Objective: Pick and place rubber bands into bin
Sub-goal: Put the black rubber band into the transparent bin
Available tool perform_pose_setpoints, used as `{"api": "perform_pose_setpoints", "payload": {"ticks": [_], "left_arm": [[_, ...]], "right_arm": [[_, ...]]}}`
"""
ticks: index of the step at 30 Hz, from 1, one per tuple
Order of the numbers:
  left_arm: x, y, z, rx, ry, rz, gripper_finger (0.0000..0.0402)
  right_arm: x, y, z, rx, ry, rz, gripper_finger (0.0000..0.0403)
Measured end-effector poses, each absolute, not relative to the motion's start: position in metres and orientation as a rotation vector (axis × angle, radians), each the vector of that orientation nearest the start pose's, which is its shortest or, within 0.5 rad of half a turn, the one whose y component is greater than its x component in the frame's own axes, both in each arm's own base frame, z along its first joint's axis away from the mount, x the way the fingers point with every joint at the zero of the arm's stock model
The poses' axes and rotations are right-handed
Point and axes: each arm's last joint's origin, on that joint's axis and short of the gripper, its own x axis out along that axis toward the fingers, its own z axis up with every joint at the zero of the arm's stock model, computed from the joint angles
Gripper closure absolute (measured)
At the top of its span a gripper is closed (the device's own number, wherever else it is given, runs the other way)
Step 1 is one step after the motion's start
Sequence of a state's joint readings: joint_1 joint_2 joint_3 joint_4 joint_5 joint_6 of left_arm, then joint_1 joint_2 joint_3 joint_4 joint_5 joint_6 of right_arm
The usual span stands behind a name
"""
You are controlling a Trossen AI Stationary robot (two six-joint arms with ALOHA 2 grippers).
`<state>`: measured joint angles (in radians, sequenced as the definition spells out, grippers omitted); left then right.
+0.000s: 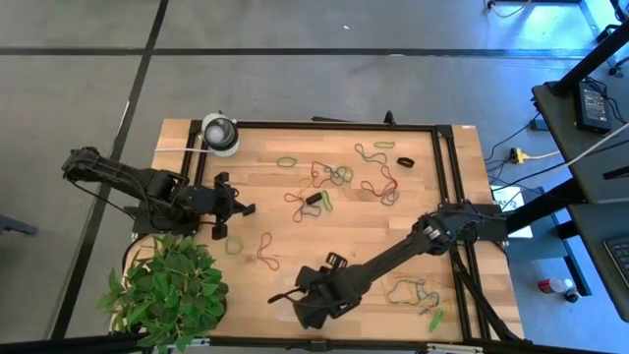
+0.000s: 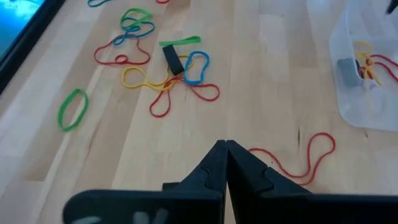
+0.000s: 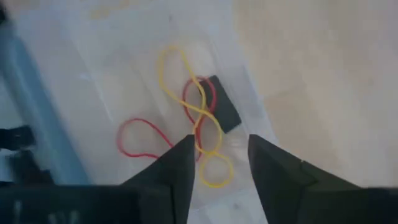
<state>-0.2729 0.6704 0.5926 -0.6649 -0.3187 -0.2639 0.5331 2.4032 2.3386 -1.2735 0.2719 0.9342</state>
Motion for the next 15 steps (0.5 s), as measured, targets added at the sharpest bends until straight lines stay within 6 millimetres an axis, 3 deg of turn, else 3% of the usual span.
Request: {"api": "perform_pose_setpoints", "payload": {"ticks": [3,8,15], "left_arm": [[0.132,-0.028,0.244,-0.042,0.688,0.136,0.0398],[0.143,-0.032,0.242,-0.059,0.686,0.1,0.0398],[0.171,-0.04,0.236,-0.02,0.745,0.086,0.0399]], "right_arm": [[0.414,0.235,0.248,0.215,1.197,-0.343,0.0288],[0.402,0.227,0.254,0.109,1.238,-0.347,0.039],[0.373,0.209,0.255,0.071,1.191,-0.342,0.0399]]}}
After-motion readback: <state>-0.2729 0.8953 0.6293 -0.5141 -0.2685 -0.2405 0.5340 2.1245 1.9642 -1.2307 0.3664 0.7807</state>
